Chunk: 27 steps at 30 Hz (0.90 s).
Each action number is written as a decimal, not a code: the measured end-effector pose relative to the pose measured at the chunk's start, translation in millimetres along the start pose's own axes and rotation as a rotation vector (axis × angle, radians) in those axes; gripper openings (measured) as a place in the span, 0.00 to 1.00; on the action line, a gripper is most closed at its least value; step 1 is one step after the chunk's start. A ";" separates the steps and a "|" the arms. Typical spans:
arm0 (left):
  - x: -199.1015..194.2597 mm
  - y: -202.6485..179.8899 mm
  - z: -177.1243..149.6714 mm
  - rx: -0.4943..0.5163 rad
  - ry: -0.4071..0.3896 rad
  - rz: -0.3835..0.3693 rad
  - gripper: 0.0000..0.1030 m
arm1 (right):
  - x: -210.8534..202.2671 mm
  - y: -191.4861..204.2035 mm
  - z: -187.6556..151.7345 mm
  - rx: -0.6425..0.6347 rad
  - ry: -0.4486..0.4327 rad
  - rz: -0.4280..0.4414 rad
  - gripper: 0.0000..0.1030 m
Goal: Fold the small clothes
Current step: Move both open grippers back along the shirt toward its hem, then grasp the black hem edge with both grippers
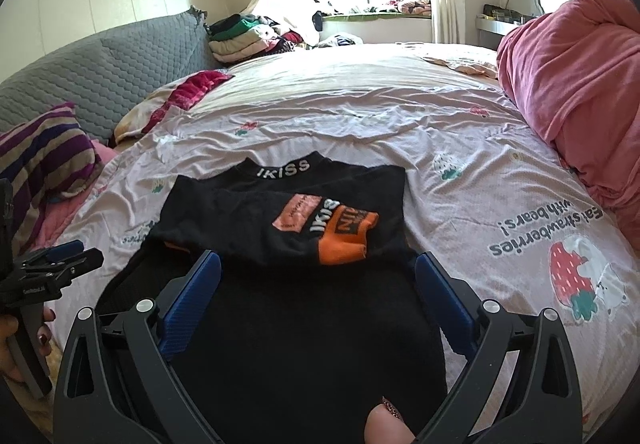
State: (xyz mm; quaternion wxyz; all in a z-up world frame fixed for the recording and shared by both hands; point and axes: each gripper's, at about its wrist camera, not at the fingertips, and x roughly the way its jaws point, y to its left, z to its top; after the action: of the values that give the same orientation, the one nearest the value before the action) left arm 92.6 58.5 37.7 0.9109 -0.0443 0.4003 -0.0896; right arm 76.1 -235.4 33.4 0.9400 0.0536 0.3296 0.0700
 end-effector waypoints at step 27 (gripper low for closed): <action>-6.1 48.1 -69.0 -0.075 0.157 0.115 0.91 | -7.8 -39.3 -70.3 0.002 0.128 -0.033 0.94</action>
State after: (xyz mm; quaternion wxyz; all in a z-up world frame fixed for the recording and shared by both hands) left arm 43.8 106.2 -11.8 0.8781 -0.0482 0.4754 -0.0252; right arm 29.8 -271.5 -22.1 0.9180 0.0445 0.3898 0.0573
